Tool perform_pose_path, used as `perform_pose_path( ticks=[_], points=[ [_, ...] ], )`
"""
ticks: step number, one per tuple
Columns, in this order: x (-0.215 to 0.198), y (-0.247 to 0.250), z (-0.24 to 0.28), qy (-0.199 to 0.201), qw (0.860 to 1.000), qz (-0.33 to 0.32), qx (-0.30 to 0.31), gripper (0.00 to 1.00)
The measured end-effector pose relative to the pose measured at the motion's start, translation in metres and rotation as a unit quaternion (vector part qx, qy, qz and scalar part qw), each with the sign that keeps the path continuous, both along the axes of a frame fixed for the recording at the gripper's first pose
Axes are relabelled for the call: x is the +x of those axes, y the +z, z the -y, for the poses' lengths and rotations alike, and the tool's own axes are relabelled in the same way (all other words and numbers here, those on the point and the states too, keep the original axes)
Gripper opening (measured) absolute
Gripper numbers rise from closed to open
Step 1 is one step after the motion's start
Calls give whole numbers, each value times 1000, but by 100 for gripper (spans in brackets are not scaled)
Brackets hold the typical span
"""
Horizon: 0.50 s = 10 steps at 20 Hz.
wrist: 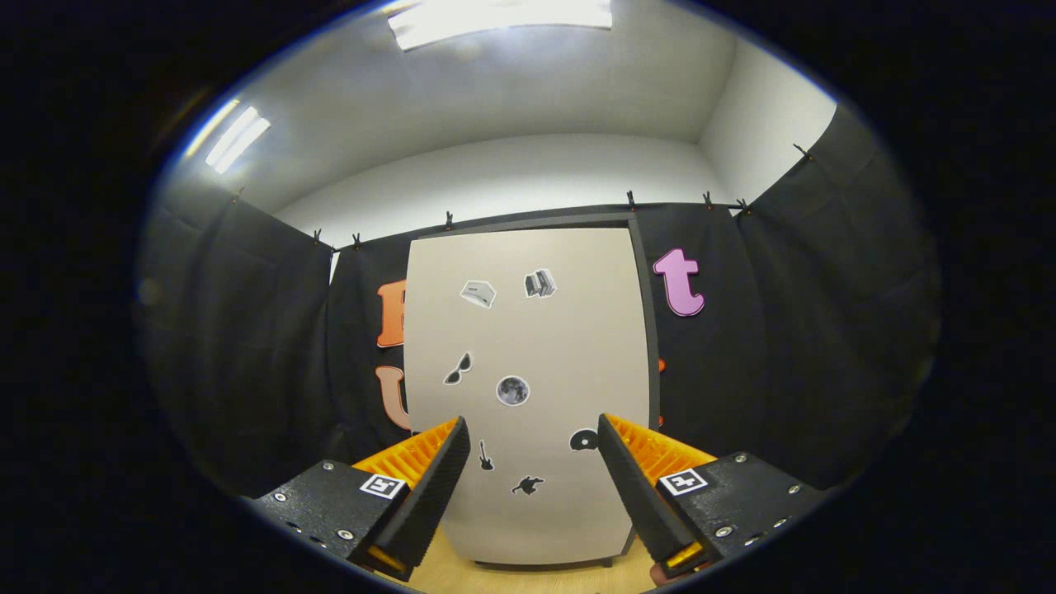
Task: Open the shoe cabinet door, grab the shoes and put them into the shoe cabinet, then close the shoe cabinet door.
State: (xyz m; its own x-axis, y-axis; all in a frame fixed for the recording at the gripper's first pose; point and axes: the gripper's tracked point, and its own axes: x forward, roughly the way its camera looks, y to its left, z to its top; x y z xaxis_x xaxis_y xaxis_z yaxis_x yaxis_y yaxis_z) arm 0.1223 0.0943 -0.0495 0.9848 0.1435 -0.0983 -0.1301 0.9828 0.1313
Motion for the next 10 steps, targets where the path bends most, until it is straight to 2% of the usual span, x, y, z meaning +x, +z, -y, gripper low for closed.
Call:
perform_pose_path(
  ticks=[10],
  points=[
    [-11, 18, 17, -27, 999, 21, -11, 96]
  ],
)
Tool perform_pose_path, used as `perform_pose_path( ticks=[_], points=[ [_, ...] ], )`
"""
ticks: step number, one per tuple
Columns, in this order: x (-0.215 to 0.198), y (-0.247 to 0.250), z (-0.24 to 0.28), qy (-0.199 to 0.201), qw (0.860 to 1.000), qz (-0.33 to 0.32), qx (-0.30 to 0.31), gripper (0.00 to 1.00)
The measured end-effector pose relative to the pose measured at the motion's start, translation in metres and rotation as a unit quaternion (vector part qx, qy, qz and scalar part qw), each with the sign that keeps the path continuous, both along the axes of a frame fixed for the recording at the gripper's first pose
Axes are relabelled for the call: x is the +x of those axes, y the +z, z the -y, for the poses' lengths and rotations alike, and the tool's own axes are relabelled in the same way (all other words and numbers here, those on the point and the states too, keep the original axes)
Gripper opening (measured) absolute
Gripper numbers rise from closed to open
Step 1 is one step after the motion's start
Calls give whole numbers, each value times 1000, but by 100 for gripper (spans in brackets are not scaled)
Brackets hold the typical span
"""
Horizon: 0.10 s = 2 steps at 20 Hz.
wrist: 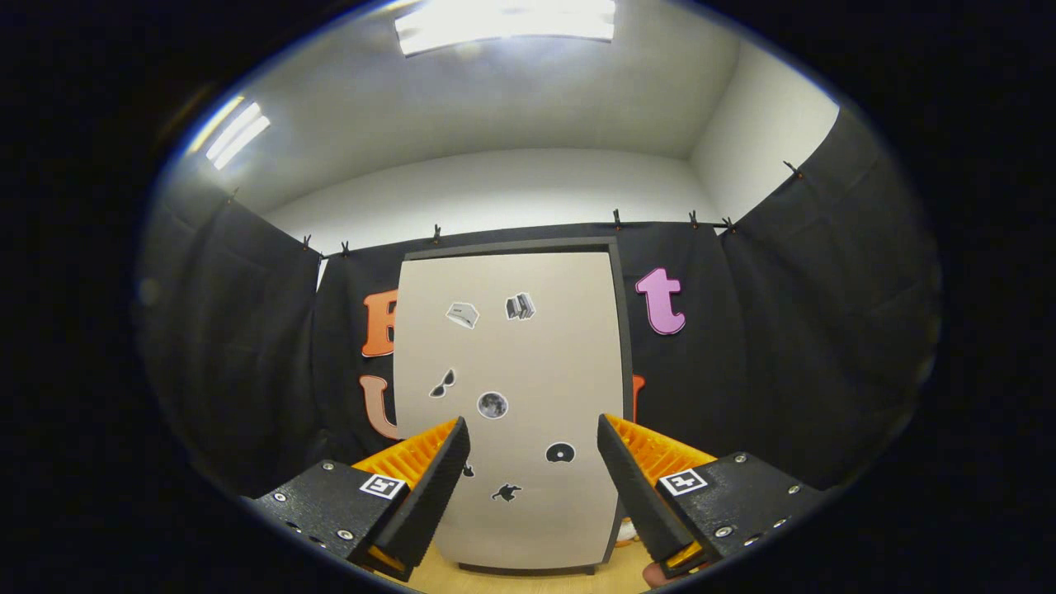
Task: Open the shoe cabinet door, grab the shoes and put them into the shoe cabinet, then close the shoe cabinet door.
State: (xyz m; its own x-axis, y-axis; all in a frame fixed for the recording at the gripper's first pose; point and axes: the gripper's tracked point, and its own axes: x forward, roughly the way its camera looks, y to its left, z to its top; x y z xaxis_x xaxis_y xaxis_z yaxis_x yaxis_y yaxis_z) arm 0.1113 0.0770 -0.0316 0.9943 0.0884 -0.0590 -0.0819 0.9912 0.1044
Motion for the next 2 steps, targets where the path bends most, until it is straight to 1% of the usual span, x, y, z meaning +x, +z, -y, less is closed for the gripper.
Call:
perform_pose_path(
  ticks=[2],
  points=[
    [-1, 0, 0, -3, 1000, 2, -3, 96]
  ],
)
